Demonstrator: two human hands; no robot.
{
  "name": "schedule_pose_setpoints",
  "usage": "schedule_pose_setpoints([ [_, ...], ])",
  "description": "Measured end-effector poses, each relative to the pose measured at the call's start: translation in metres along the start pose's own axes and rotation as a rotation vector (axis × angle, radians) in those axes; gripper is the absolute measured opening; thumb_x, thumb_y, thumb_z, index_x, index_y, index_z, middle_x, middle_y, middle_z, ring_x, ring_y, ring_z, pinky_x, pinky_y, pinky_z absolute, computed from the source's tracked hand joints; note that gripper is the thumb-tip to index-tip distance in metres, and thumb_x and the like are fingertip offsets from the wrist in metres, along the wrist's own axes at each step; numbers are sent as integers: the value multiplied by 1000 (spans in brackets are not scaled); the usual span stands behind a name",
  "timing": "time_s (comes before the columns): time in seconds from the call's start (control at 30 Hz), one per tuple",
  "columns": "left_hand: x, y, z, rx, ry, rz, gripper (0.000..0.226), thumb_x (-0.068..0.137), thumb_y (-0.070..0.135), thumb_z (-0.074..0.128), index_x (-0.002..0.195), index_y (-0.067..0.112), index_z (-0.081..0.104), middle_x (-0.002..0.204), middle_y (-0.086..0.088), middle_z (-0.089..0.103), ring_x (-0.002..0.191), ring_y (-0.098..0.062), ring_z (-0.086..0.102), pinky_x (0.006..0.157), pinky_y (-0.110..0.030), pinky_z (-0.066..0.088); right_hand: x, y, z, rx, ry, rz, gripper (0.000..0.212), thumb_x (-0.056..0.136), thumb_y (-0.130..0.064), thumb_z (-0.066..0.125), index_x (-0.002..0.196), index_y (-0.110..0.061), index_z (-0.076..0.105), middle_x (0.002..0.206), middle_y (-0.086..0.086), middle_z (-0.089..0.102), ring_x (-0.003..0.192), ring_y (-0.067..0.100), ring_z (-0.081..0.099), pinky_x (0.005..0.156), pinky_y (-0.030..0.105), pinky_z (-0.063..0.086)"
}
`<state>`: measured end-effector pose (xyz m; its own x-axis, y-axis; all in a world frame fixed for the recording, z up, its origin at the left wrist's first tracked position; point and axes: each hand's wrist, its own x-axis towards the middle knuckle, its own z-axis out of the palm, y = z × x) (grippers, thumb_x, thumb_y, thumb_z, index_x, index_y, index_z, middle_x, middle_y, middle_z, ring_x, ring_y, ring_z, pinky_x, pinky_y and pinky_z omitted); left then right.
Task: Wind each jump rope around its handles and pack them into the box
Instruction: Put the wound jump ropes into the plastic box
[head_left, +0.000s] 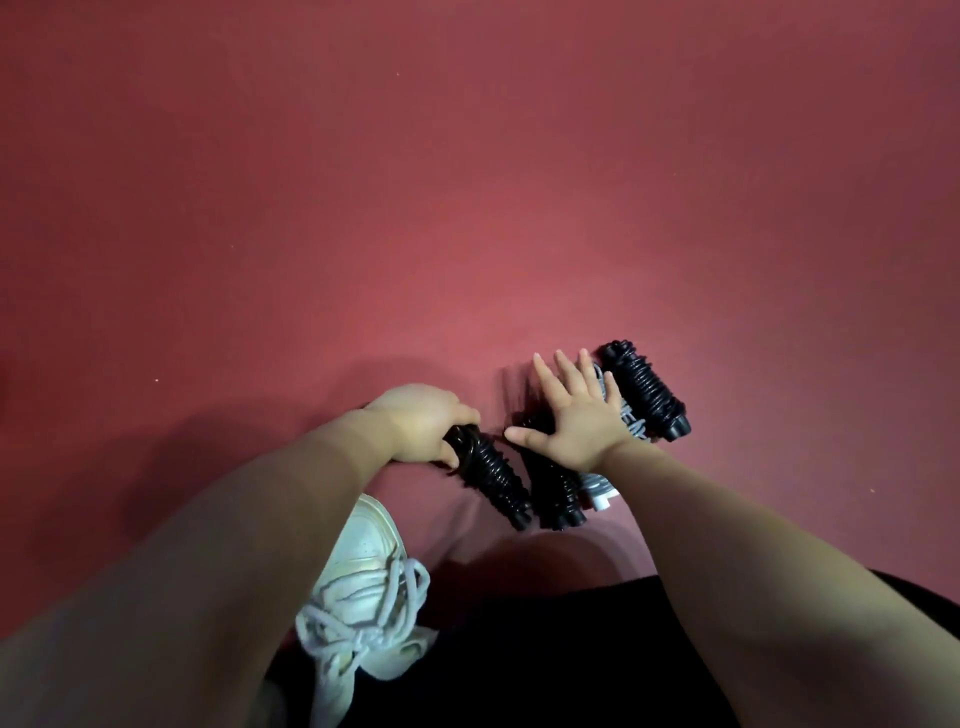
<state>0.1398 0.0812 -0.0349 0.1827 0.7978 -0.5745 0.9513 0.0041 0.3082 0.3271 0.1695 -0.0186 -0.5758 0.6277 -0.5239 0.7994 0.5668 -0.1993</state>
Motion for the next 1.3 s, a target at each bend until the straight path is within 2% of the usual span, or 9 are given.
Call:
schedule_pose_setpoints([
  [0.13, -24, -19, -11, -113, 77, -108, 58, 86, 41, 64, 139, 29, 43, 125, -2, 57, 115, -23, 52, 90, -30, 43, -2, -26, 0, -68, -59, -213, 87, 81, -61, 57, 150, -28, 14, 153, 2, 25, 142, 23, 13, 114, 42, 7],
  [0.23, -51, -32, -23, -241, 186, -195, 59, 85, 41, 66, 138, 27, 46, 128, -1, 57, 117, -21, 51, 89, -24, 39, 0, -50, 1, 22, -151, -232, 77, 83, -47, 64, 146, -22, 27, 140, 10, 45, 129, 28, 40, 107, 36, 29],
  [0.3, -74, -45, -30, -352, 269, -260, 59, 82, 42, 69, 136, 28, 49, 129, 3, 58, 117, -18, 53, 94, -25, 40, 1, -68, -4, 112, -97, -220, 65, 84, -40, 66, 138, -18, 37, 129, 12, 53, 121, 29, 49, 99, 36, 38],
  [0.57, -214, -118, -59, -392, 512, -405, 47, 75, 37, 76, 116, 24, 56, 112, 4, 57, 103, -17, 54, 91, -28, 42, 16, -214, -81, -165, 139, -543, 58, 85, -47, 61, 137, -28, 43, 124, 1, 49, 122, 23, 39, 96, 34, 26],
  [0.73, -319, -167, -69, -278, 617, -499, 56, 79, 42, 71, 130, 30, 50, 116, 5, 56, 105, -15, 55, 94, -30, 43, 20, -339, -111, -283, 269, -781, 55, 84, -46, 62, 135, -32, 46, 121, -2, 46, 120, 21, 33, 96, 33, 20],
  [0.93, -417, -230, -43, -233, 730, -723, 55, 78, 43, 72, 128, 30, 51, 120, 7, 54, 110, -15, 54, 95, -34, 43, 34, -489, -112, -431, 343, -1029, 57, 85, -43, 61, 138, -33, 42, 125, -3, 44, 125, 22, 30, 97, 34, 19],
  [1.07, -440, -261, -22, -96, 677, -934, 53, 76, 53, 69, 122, 32, 54, 111, 6, 63, 110, -18, 54, 94, -32, 40, 50, -560, -96, -628, 326, -1149, 56, 87, -42, 60, 138, -36, 40, 127, -4, 44, 125, 23, 30, 99, 39, 21],
  [1.2, -428, -288, 11, -419, 668, -962, 76, 76, 41, 75, 141, 31, 36, 117, 4, 59, 103, -16, 57, 91, -33, 45, 74, -593, -75, -793, 272, -1222, 53, 89, -38, 57, 139, -37, 39, 129, -5, 43, 123, 23, 31, 100, 40, 22],
  [1.3, -411, -305, 28, -490, 646, -982, 84, 80, 39, 72, 148, 38, 23, 126, 1, 55, 113, -18, 55, 95, -31, 43, 92, -604, -53, -839, 239, -1248, 48, 90, -37, 55, 136, -37, 43, 128, -8, 48, 120, 21, 33, 96, 38, 23],
])
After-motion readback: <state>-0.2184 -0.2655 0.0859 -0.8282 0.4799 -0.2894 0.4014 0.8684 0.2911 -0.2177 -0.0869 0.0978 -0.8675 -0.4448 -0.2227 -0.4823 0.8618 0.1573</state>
